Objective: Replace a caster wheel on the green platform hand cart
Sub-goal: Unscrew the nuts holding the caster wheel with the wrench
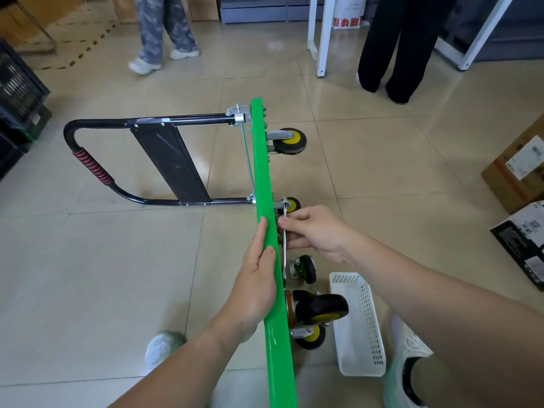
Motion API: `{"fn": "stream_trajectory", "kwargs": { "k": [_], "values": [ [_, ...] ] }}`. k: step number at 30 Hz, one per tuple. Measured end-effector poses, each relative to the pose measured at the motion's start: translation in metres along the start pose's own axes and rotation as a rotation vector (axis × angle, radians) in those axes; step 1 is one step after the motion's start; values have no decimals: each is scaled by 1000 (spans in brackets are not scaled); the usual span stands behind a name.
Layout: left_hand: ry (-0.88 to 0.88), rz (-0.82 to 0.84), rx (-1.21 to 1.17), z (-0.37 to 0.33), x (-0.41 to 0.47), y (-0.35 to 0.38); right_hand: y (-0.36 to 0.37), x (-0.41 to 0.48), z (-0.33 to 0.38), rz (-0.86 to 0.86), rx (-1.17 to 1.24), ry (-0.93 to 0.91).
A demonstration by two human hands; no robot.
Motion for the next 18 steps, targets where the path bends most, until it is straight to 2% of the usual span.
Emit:
{"fn": "stream_trajectory", "kwargs": {
  "k": [5, 8, 13, 16, 18],
  "values": [
    [13, -3, -11, 2, 3, 0, -12, -50, 23, -58, 89, -184],
    [26, -4, -15, 3, 4, -1, -16, -92, 20, -53, 60, -334],
    [33, 6, -25, 1, 1, -1, -20, -140, 2, -163, -154, -750],
    [32, 13, -27, 0, 0, 2, -29, -141, 13, -231, -55, -776],
    [28, 12, -15, 0, 0, 2, -35, -136, 28, -240, 28, -699]
  ]
}}
Point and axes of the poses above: each hand's wrist, its own x-axis towards the middle knuckle, its own y-axis out of the palm, z = x × y, the point moved 7 cm from there along x, towards the middle knuckle, and after that the axes turned 15 degrees about -z, right-handed, at the moved point
